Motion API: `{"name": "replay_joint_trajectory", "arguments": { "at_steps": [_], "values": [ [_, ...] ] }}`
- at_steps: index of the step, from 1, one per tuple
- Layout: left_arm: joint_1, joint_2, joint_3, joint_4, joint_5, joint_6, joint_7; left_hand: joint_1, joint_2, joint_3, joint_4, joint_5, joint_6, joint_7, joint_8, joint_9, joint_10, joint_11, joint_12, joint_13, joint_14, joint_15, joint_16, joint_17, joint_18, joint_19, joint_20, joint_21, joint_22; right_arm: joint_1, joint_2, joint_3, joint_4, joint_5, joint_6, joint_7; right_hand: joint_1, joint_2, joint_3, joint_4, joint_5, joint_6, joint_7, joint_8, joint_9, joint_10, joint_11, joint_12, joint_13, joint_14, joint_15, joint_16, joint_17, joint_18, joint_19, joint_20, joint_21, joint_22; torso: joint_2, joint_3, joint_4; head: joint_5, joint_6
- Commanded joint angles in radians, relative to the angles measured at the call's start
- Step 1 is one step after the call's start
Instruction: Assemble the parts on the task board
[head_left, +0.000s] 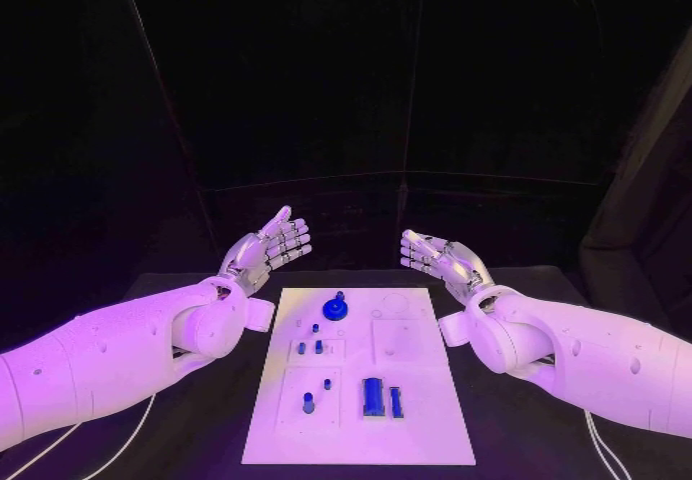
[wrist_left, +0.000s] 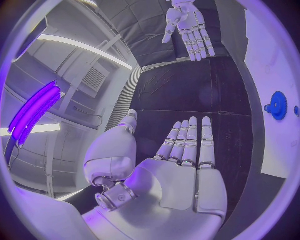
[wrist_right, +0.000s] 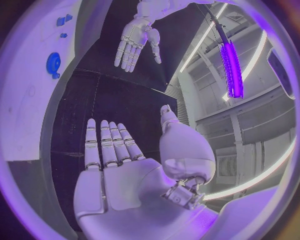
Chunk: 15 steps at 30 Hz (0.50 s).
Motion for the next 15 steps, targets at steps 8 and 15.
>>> {"name": "replay_joint_trajectory", "arguments": {
  "at_steps": [8,15],
  "values": [
    [-0.069,-0.015,0.044,0.175,-0.018,-0.425,0.021,-0.301,-0.005,-0.065,0.021,-0.008,-0.23,-0.105,-0.109,-0.005,-0.229,-0.055,-0.086,-0.004,-0.23,-0.013,-0.134,-0.006,-0.108,-0.242,-0.108,-0.116,-0.12,-0.024,-0.032,0.004,0.131,0.233,-0.292,0.108,-0.371,-0.006,0.023,-0.002,-0.09,-0.241,-0.101,-0.008,-0.006,-0.267,-0.05,-0.007,-0.005,-0.277,-0.02,-0.008,-0.007,-0.116,-0.234,-0.117,-0.103,-0.085,-0.007,0.0034,0.0086,-0.001,-0.001],
    [-0.094,-0.02,0.06,0.233,-0.022,-0.529,0.024,-0.38,-0.005,-0.065,0.021,-0.008,-0.29,-0.105,-0.109,-0.005,-0.29,-0.055,-0.175,-0.004,-0.29,-0.013,-0.169,-0.006,-0.108,-0.305,-0.108,-0.116,-0.12,-0.025,-0.034,0.004,0.137,0.239,-0.301,0.111,-0.467,-0.006,0.023,-0.002,-0.09,-0.303,-0.101,-0.008,-0.006,-0.335,-0.05,-0.007,-0.005,-0.348,-0.02,-0.008,-0.007,-0.116,-0.296,-0.117,-0.103,-0.173,-0.007,0.0034,0.0086,-0.001,-0.001]
  ]
}}
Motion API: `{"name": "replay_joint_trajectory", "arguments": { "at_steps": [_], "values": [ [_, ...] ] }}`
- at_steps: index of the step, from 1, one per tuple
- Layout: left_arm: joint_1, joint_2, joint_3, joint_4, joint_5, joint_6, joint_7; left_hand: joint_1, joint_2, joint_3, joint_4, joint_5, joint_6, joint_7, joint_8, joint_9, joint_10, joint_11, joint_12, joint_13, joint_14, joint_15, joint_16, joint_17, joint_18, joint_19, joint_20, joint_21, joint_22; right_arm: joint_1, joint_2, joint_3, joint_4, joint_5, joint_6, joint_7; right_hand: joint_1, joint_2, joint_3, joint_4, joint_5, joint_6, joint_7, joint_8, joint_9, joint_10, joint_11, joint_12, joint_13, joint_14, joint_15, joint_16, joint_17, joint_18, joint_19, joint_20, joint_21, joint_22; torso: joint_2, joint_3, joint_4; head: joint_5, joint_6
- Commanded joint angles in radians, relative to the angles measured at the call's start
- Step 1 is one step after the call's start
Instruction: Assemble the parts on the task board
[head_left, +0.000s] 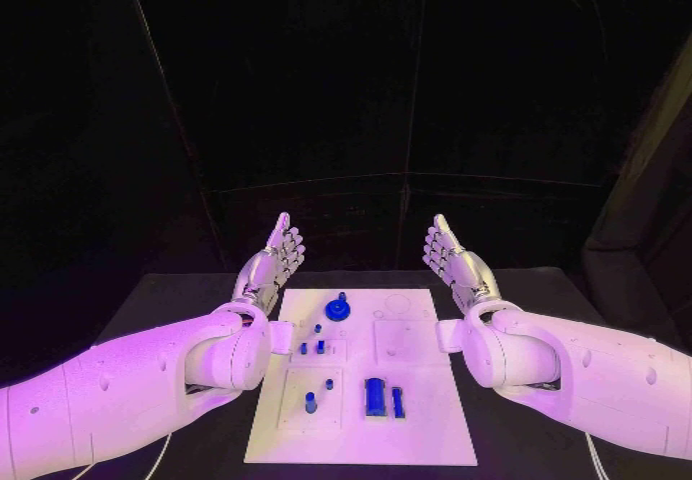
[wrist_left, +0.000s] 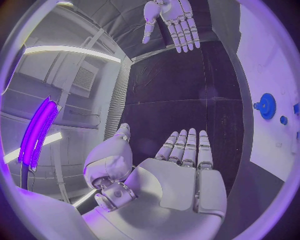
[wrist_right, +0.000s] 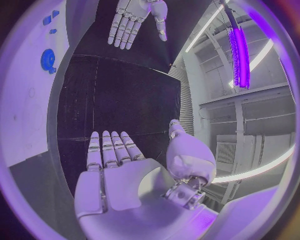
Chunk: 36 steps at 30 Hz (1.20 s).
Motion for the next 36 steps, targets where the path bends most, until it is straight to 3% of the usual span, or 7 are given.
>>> {"name": "replay_joint_trajectory", "arguments": {
  "at_steps": [1,18,19,21,25,26,36],
  "values": [
    [-0.003,-0.002,0.004,0.015,-0.014,-0.13,0.02,-0.103,-0.001,-0.01,0.001,-0.004,-0.08,-0.012,-0.019,-0.002,-0.079,-0.004,-0.088,-0.001,-0.079,-0.002,-0.046,-0.002,-0.035,-0.083,-0.013,-0.02,-0.02,0.002,0.0,0.001,0.003,0.036,-0.049,0.033,-0.13,0.0,0.006,0.0,-0.01,-0.084,-0.01,-0.004,-0.001,-0.094,-0.004,-0.004,-0.001,-0.097,-0.002,-0.005,-0.002,-0.022,-0.084,-0.02,-0.013,-0.089,0.0,0.0002,0.0003,0.0,0.0],
    [-0.004,-0.002,0.005,0.018,-0.015,-0.135,0.021,-0.214,-0.001,-0.01,0.001,-0.004,-0.164,-0.012,-0.019,-0.002,-0.162,-0.004,-0.088,-0.001,-0.163,-0.002,-0.144,-0.002,-0.035,-0.17,-0.013,-0.02,-0.02,0.002,0.0,0.001,0.003,0.036,-0.049,0.033,-0.267,0.0,0.006,0.0,-0.01,-0.171,-0.01,-0.004,-0.001,-0.19,-0.004,-0.004,-0.001,-0.199,-0.002,-0.005,-0.002,-0.022,-0.169,-0.02,-0.013,-0.089,0.0,0.0002,0.0003,0.0,0.0],
    [-0.004,-0.002,0.005,0.018,-0.015,-0.135,0.021,-0.234,-0.001,-0.01,0.001,-0.004,-0.248,-0.012,-0.019,-0.002,-0.247,-0.004,-0.088,-0.001,-0.247,-0.002,-0.144,-0.002,-0.035,-0.189,-0.013,-0.02,-0.02,0.002,0.0,0.001,0.003,0.036,-0.049,0.033,-0.273,0.0,0.006,0.0,-0.01,-0.176,-0.01,-0.004,-0.001,-0.196,-0.004,-0.004,-0.001,-0.204,-0.002,-0.005,-0.002,-0.022,-0.175,-0.02,-0.013,-0.089,0.0,0.0002,0.0003,0.0,0.0],
    [-0.004,-0.002,0.005,0.018,-0.015,-0.135,0.021,-0.324,-0.001,-0.01,0.001,-0.004,-0.248,-0.012,-0.019,-0.002,-0.247,-0.004,-0.088,-0.001,-0.247,-0.002,-0.144,-0.002,-0.035,-0.26,-0.013,-0.02,-0.02,0.002,0.0,0.001,0.003,0.036,-0.049,0.033,-0.284,0.0,0.006,0.0,-0.01,-0.183,-0.01,-0.004,-0.001,-0.201,-0.004,-0.004,-0.001,-0.211,-0.002,-0.005,-0.002,-0.022,-0.178,-0.02,-0.013,-0.089,0.0,0.0002,0.0003,0.0,0.0],
    [-0.004,-0.002,0.005,0.018,-0.015,-0.135,0.021,-0.324,-0.001,-0.01,0.001,-0.004,-0.248,-0.012,-0.019,-0.002,-0.247,-0.004,-0.088,-0.001,-0.247,-0.002,-0.144,-0.002,-0.035,-0.26,-0.013,-0.02,-0.02,0.002,0.0,0.001,0.003,0.036,-0.049,0.033,-0.33,0.0,0.006,0.0,-0.01,-0.262,-0.01,-0.004,-0.001,-0.29,-0.004,-0.004,-0.001,-0.301,-0.002,-0.005,-0.002,-0.022,-0.259,-0.02,-0.013,-0.089,0.0,0.0002,0.0003,0.0,0.0],
    [-0.004,-0.002,0.005,0.018,-0.015,-0.135,0.021,-0.324,-0.001,-0.01,0.001,-0.004,-0.248,-0.012,-0.019,-0.002,-0.247,-0.004,-0.088,-0.001,-0.247,-0.002,-0.144,-0.002,-0.035,-0.26,-0.013,-0.02,-0.02,0.002,0.0,0.001,0.003,0.036,-0.049,0.033,-0.404,0.0,0.006,0.0,-0.01,-0.262,-0.01,-0.004,-0.001,-0.29,-0.004,-0.004,-0.001,-0.301,-0.002,-0.005,-0.002,-0.022,-0.259,-0.02,-0.013,-0.089,0.0,0.0002,0.0003,0.0,0.0],
    [-0.004,-0.002,0.005,0.018,-0.015,-0.135,0.021,-0.324,-0.001,-0.01,0.001,-0.004,-0.248,-0.012,-0.019,-0.002,-0.247,-0.004,-0.088,-0.001,-0.247,-0.002,-0.144,-0.002,-0.035,-0.26,-0.013,-0.02,-0.02,0.002,0.0,0.001,0.003,0.036,-0.049,0.033,-0.404,0.0,0.006,0.0,-0.01,-0.262,-0.01,-0.004,-0.001,-0.29,-0.004,-0.004,-0.001,-0.301,-0.002,-0.005,-0.002,-0.022,-0.259,-0.02,-0.013,-0.089,0.0,0.0002,0.0003,0.0,0.0]
  ]
}}
